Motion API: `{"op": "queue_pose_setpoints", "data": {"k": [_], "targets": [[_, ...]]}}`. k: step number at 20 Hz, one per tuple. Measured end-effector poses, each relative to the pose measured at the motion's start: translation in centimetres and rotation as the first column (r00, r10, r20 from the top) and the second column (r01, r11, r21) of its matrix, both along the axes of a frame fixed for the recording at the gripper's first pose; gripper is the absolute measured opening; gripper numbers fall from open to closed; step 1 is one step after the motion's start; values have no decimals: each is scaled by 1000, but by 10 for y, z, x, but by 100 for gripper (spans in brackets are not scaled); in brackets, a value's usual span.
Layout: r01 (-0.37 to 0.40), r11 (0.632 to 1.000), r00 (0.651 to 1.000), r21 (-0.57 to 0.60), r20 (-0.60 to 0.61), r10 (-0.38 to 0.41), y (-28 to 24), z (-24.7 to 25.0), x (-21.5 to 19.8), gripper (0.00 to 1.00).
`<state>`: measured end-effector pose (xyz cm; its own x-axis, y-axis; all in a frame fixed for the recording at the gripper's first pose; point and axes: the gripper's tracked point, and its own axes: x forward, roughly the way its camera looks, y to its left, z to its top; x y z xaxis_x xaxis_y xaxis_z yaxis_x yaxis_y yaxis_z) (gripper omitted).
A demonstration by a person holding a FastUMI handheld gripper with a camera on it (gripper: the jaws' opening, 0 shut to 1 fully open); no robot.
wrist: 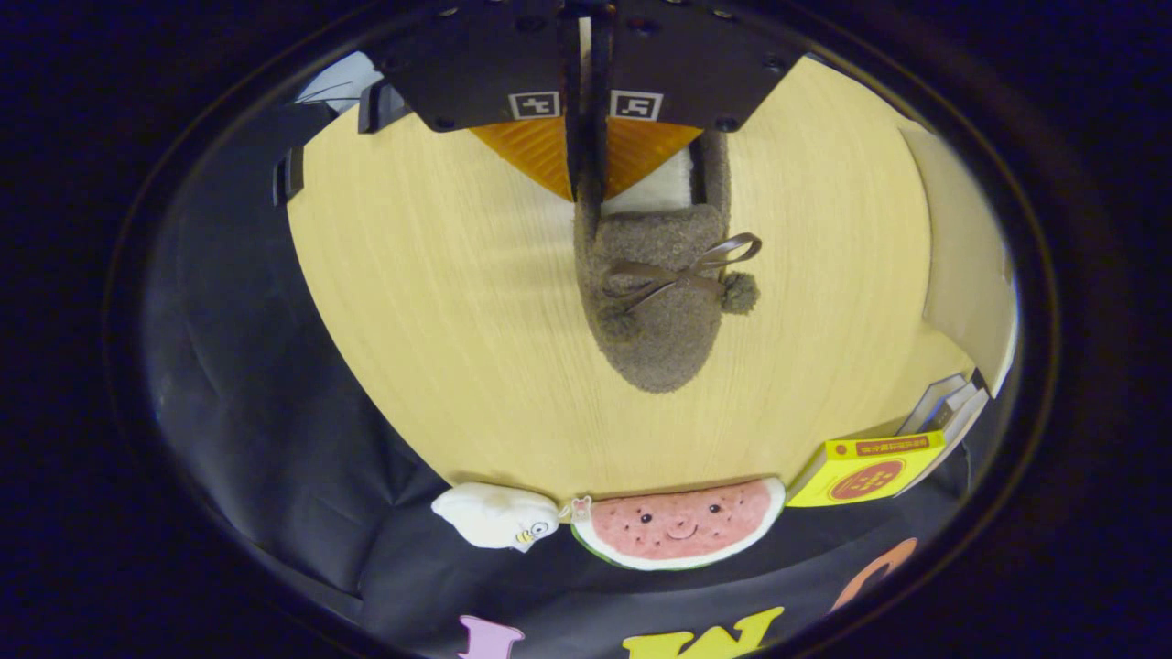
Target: Open the storage box then place both shoes into the box .Put the left shoe in first, then the right shoe, with the right side of both shoes facing outward in a uniform manner.
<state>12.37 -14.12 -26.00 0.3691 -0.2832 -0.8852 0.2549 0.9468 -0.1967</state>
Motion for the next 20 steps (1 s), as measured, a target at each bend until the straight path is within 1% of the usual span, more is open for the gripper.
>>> {"op": "queue_pose_setpoints", "data": {"k": [1, 2, 4, 5, 7, 8, 11, 16, 20], "targets": [[18, 1000, 1000, 25, 13, -19, 1, 1, 1, 5], [36, 998, 999, 59, 15, -37, 3, 0, -1, 1], [61, 989, 998, 135, 17, -63, 8, 3, -6, 1], [63, 988, 998, 143, 21, -67, 8, 6, -6, 1], [42, 991, 998, 131, 30, -47, 12, 16, -9, 1], [36, 989, 998, 144, 36, -42, 18, 22, -11, 1], [4, 972, 998, 236, 67, -20, 49, 44, -18, 1], [-70, 936, 987, 346, 157, 16, 113, 96, -24, 0], [-150, 919, 978, 365, 193, 83, 180, 129, -20, 1]]}}
